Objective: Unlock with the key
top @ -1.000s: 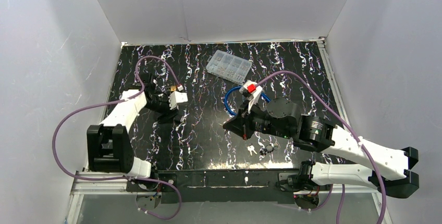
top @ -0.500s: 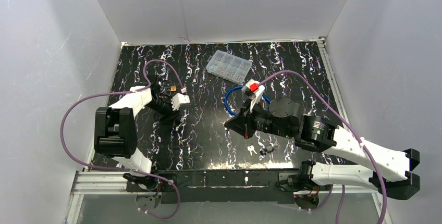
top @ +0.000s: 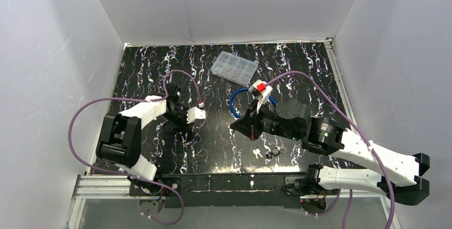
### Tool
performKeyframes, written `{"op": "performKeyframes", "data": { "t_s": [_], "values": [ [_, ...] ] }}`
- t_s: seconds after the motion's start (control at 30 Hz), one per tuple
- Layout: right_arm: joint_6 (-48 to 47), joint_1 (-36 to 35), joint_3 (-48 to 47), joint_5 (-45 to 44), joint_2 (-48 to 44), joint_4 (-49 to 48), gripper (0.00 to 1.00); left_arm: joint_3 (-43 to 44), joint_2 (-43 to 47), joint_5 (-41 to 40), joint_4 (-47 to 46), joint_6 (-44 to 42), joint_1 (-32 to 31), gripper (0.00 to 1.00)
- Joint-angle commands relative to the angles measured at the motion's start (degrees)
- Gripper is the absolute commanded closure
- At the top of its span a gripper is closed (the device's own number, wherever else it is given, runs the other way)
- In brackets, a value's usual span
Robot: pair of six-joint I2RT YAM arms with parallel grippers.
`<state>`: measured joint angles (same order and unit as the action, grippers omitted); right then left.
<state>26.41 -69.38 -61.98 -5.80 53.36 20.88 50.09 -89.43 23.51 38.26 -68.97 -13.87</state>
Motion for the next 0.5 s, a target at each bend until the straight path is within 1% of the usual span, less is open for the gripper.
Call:
{"op": "performKeyframes", "data": {
  "t_s": [0.0,0.3,0.47],
  "values": [
    [0.72,0.21,-0.6,0.07,-1.88,-1.91,0.99,-2.88,1.52,2.34,5.05,1.24,-2.1,1.0],
    [0.76,0.71,0.88,-0.02,-2.65,-1.23,0.99,-4.84,12.4,7.45,9.55,9.82,-7.3,1.0],
    [1.1,1.67,2.21,0.9,-2.48,-2.01,0.99,-5.89,15.81,8.31,9.93,13.32,-9.05,1.0]
  ]
}}
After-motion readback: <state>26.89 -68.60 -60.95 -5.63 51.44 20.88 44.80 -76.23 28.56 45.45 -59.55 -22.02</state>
